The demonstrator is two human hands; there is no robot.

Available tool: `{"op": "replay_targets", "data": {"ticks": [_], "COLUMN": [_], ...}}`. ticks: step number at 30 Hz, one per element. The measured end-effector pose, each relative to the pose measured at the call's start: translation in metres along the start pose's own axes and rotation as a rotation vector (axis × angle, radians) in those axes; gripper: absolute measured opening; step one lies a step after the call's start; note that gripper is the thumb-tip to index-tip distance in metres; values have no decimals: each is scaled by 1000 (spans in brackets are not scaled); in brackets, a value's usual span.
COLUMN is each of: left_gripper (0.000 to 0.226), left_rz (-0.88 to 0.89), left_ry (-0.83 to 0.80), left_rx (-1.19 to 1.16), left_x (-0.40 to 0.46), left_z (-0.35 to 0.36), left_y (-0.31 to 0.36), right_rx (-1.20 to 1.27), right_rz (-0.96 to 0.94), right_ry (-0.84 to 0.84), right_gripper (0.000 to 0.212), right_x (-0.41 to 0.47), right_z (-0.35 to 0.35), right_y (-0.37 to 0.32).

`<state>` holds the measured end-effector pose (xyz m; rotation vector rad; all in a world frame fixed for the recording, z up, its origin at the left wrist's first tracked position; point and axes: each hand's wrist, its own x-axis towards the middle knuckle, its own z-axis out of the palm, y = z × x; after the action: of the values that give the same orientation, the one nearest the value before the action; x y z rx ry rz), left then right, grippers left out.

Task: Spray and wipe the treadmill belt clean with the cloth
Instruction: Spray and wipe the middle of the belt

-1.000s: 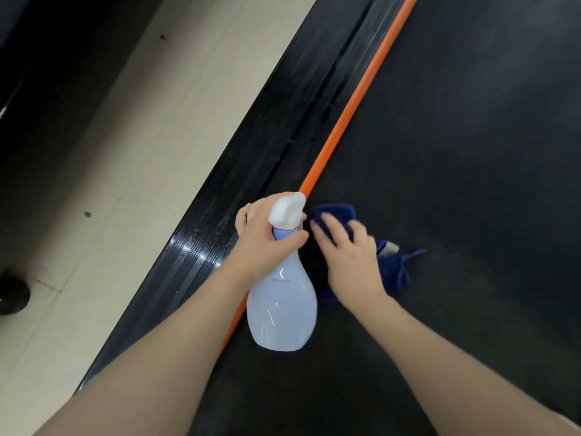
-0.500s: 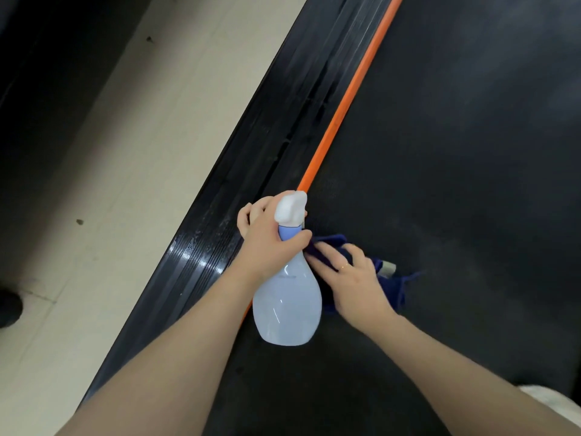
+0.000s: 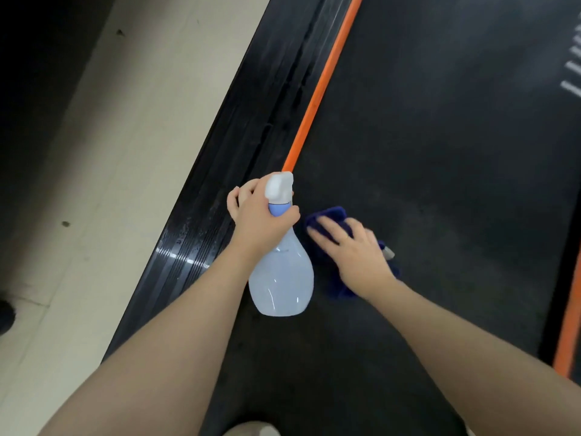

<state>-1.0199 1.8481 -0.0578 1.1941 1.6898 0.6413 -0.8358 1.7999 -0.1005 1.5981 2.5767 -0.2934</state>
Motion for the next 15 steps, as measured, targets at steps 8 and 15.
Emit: {"op": "replay_targets", "data": {"ticks": [8,15], "left_gripper": [33,25], "left_rz": [157,121], "left_ry": [-115,-105], "left_rx": [-21,57], "left_x": [-24,-23], "left_z": [38,55], "left_y": [32,48], "right_rx": [106,42], "right_rz": [255,75], "right_ry": [81,157], "right_gripper": [77,56], "right_x": [10,19], "right_z": [8,4], "right_y": [20,78]}}
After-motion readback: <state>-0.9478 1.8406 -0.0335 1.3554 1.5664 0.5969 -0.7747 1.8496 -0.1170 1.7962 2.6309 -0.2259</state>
